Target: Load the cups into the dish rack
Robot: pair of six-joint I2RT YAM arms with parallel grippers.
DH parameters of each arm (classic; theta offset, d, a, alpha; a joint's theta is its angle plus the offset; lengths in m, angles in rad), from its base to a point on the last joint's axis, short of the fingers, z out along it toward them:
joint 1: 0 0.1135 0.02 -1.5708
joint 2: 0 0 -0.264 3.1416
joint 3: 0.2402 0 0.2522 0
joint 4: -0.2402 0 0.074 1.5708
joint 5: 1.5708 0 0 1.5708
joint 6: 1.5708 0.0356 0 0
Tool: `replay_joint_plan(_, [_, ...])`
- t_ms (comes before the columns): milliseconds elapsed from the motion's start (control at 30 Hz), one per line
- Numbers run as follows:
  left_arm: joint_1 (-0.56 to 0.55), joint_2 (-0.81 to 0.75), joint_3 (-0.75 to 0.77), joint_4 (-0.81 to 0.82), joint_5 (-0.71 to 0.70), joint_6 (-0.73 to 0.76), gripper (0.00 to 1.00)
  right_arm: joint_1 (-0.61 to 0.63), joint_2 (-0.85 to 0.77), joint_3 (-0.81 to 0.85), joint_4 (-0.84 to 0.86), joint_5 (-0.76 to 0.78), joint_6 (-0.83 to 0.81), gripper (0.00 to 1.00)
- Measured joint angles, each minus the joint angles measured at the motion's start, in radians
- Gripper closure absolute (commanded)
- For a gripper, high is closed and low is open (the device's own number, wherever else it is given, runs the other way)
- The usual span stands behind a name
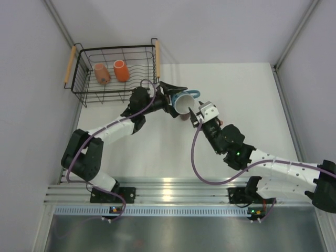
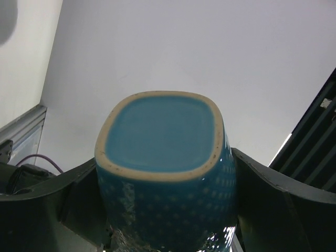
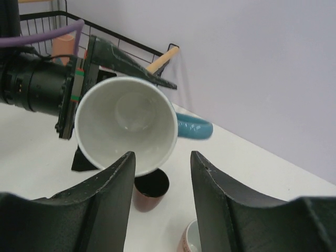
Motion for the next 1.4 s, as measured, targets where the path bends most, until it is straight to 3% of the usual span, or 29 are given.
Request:
replay_joint_plan(133, [0.052,0.036,0.068,-0.013,0.011,0.036,1.0,0.0,-0.03,-0.039,0.0,0.014,0.01,0.52])
replay_joint_plan(367, [0.188,0.098,0.281,-0.135,0.045,0.241,1.0,0.0,-0.103,-0.082,-0.003,0.046,0.012,0.51])
replay_joint_plan(633, [0.282,0.159,0.555,-0.508,0.0,0.657,1.0,0.0,-0.128,-0.138,0.004,0.085,0.011,0.5])
replay_joint_plan(800, [0.34,0.156,0.666,-0.732,-0.192,0.968,1.0,-0.006,-0.129,-0.175,0.019,0.095,0.012,0.5])
replay_joint_plan(1000, [0.396,0.145,0.669,-0.851,-0.512,1.218,1.0,-0.019,-0.147,-0.223,0.028,0.1,0.018,0.49])
replay_joint_plan(1200, [0.414,0.167,0.677,-0.883,-0.776,1.357,1.0,-0.032,-0.206,-0.267,0.032,0.098,0.029,0.47])
replay_joint_plan(1400, [0.413,0.33,0.786,-0.904,-0.976,1.447,1.0,-0.04,-0.292,-0.274,0.029,0.096,0.048,0.47])
